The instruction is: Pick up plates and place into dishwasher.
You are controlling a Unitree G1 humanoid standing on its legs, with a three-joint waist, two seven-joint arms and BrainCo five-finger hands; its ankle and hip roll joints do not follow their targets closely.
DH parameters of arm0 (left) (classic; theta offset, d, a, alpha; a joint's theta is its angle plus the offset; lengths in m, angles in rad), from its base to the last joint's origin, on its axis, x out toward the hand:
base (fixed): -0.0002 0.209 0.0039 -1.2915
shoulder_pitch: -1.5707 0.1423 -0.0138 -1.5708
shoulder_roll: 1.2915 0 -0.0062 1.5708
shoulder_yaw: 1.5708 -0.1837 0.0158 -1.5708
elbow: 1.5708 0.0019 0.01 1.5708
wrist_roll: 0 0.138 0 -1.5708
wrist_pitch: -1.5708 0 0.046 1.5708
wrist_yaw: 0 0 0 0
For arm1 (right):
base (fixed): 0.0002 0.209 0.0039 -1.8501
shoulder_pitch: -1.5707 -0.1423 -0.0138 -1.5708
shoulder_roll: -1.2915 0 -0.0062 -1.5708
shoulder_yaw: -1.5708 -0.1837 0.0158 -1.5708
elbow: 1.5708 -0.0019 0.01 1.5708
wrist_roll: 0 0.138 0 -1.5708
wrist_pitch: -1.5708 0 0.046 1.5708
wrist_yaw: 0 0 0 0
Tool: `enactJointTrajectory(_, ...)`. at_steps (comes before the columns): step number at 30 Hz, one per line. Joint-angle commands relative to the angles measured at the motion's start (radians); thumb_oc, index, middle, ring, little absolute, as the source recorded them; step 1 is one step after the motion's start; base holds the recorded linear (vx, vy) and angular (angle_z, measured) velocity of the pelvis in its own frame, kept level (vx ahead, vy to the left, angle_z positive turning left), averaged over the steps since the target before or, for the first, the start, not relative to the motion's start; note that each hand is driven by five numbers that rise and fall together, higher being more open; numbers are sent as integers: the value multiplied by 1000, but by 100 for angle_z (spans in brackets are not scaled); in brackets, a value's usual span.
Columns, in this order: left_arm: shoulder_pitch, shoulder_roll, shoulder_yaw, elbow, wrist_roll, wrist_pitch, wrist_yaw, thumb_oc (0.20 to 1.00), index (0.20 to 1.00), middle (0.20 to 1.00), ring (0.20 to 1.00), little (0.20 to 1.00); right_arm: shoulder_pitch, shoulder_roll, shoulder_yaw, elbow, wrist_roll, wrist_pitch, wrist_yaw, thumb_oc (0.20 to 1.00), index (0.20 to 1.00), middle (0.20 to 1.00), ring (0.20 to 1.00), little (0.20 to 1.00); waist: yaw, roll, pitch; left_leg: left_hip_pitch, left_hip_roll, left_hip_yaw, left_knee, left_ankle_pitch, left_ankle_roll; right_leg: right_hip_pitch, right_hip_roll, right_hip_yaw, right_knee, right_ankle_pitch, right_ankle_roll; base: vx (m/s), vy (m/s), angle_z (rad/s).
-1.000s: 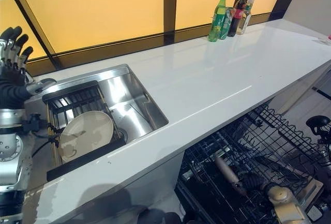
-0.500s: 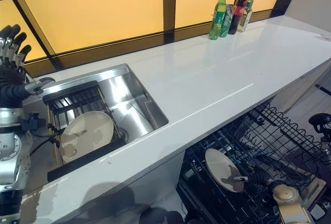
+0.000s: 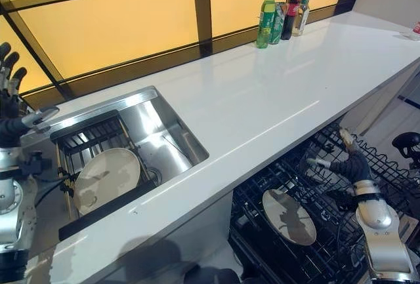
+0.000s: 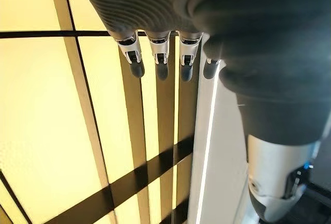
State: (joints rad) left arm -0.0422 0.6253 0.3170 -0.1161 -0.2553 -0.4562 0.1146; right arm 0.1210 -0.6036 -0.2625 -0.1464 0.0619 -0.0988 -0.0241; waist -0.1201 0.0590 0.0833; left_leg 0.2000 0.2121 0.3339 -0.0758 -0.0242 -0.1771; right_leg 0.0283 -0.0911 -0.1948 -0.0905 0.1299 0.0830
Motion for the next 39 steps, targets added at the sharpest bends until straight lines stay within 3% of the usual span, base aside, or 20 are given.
enactJointTrajectory(1, -5, 76, 18, 95, 140, 52, 62, 1000, 1000, 1000, 1000, 1000, -90, -15, -15, -65, 8, -107, -18, 1000, 1000, 1000, 1000, 1000, -6, -26, -41, -132, 13, -6, 5, 86, 48, 36, -31, 10, 93, -171, 36, -35, 6, -1)
enactJointTrajectory(10, 3, 144, -55, 249, 311, 275, 11, 1000, 1000, 1000, 1000, 1000, -176, -92, 39, -86, 63, -103, 18, 1000, 1000, 1000, 1000, 1000, 34, -15, -26, -169, 32, -62, 61, 97, 34, 36, -7, 1, 126, -200, -2, -35, -12, 0)
enactJointTrajectory(15, -31, 155, -110, 309, 323, 339, -7, 1000, 1000, 1000, 1000, 1000, -239, -130, 81, -75, 68, -94, 23, 1000, 1000, 1000, 1000, 1000, 60, -14, 7, -254, 13, -166, 237, 84, 28, 31, -4, 23, 157, -210, -31, 17, -2, 0)
enactJointTrajectory(19, -23, 159, -122, 324, 331, 374, -29, 1000, 1000, 1000, 1000, 1000, -266, -131, 111, -68, 68, -92, 15, 1000, 1000, 1000, 1000, 1000, 85, -12, 20, -246, -31, -268, 198, 47, 45, 39, -18, 72, 161, -212, -19, 185, 135, 3)
enactJointTrajectory(24, -34, 160, -138, 344, 353, 385, -83, 1000, 1000, 1000, 1000, 1000, -209, -122, 88, -98, 75, -99, 30, 1000, 1000, 1000, 1000, 1000, 56, -7, 12, -209, -44, -204, 168, 25, 53, 34, -53, 63, 177, -212, 9, 214, 204, -18)
enactJointTrajectory(30, -107, 187, -224, 396, 375, 370, -128, 1000, 1000, 1000, 1000, 1000, -210, -120, 110, -100, 78, -100, 3, 1000, 1000, 1000, 1000, 1000, 41, -7, 33, -201, -91, -190, 189, -17, 87, 0, -101, 68, 240, -220, 39, 171, 165, -2)
enactJointTrajectory(39, -197, 259, -276, 476, 427, 328, -38, 1000, 1000, 1000, 1000, 1000, -204, -143, 127, -88, 99, -84, -19, 1000, 1000, 1000, 1000, 1000, 12, -15, 68, -198, -142, -148, 224, -59, 137, -43, -157, 116, 297, -197, 81, 140, 105, -6)
